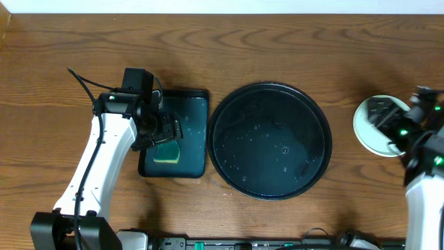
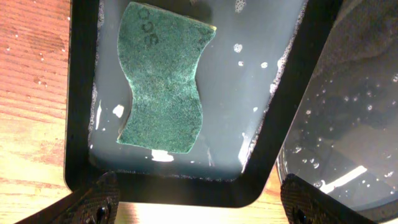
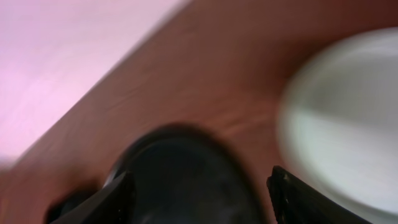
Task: Clean dirty plates on tray and stack at the side
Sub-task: 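Carry the white plate right and stack it on the yellow plate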
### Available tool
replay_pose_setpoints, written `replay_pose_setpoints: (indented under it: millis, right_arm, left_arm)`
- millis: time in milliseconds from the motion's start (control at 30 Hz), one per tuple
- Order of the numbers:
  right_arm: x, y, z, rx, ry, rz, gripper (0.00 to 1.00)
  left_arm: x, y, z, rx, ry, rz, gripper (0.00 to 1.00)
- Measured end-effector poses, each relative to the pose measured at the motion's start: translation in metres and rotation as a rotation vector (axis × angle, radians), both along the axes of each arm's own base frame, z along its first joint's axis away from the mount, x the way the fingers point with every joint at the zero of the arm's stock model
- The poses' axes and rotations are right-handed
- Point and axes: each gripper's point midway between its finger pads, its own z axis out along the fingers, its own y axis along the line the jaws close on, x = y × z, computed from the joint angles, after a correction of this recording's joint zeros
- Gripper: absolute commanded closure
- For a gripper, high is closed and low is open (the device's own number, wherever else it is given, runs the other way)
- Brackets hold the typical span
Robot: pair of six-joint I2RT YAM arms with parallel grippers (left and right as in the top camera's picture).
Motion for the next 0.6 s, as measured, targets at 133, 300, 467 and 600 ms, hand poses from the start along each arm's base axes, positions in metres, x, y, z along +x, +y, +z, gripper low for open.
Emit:
replay_pose_setpoints:
  millis: [133, 300, 467, 600]
  right_arm:
    - [-0.019, 0.065, 0.042, -0.066, -0.128, 0.23, 0.34]
    - [-0.049, 0.125, 0.053, -0.092, -0.168, 0.457, 0.32]
    - [-0.064, 0.157, 0.053, -0.108, -0.185, 0.59, 0.01]
    - [-0.069, 0.17, 0.054, -0.1, -0.189, 0.636, 0.01]
  left_arm:
    - [0.0, 0.0, 0.0, 0.0, 0.0, 0.001, 0.16]
    - [0.0, 0.0, 0.0, 0.0, 0.0, 0.001, 0.16]
    - [0.0, 0.0, 0.0, 0.0, 0.0, 0.0, 0.16]
    - [0.0, 0.0, 0.0, 0.0, 0.0, 0.0, 0.16]
